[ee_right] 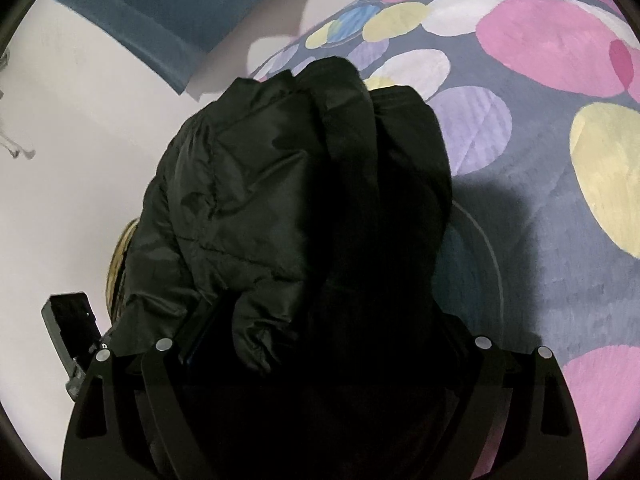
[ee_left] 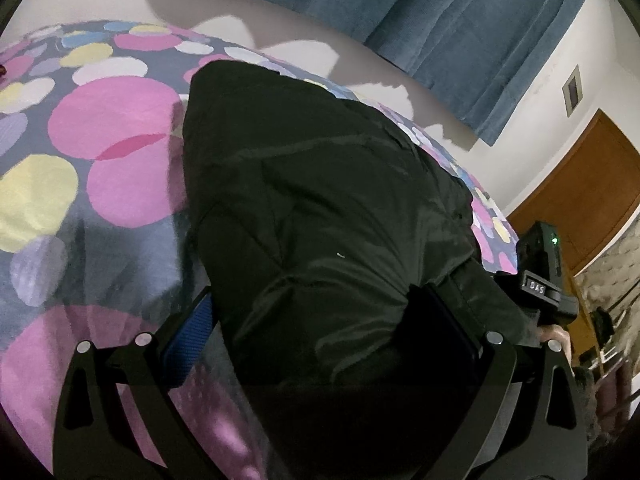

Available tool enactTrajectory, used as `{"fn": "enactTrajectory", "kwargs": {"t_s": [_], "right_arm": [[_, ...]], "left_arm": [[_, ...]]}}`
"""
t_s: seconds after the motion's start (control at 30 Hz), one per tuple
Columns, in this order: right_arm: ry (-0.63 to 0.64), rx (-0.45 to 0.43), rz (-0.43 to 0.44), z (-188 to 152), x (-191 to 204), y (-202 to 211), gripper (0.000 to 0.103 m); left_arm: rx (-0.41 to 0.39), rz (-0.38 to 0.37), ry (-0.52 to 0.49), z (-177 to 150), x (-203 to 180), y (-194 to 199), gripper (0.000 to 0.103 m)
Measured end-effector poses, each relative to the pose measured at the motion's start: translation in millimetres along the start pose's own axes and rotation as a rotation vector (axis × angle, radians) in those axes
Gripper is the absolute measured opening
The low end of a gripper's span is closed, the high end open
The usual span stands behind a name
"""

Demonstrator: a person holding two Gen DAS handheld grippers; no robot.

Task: Fold large clothes

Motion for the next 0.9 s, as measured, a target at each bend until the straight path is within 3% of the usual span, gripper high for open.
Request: {"fn": "enactTrajectory", "kwargs": {"t_s": [0.9], "right_arm": [[-0.064, -0.048, 0.01, -29, -40, 36, 0.087]], "left_arm": [[-0.062, 0.222, -0.047, -13, -25, 36, 0.099]]}}
Point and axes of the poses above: each gripper's, at about its wrist camera, not at the fingertips, and y roughly against the way its jaws point, x to its left, z to its top, the point moved 1 cm from there along -y, roughly the way its jaws point, and after that the axes turned 14 degrees about -z, right-handed, at the moved point
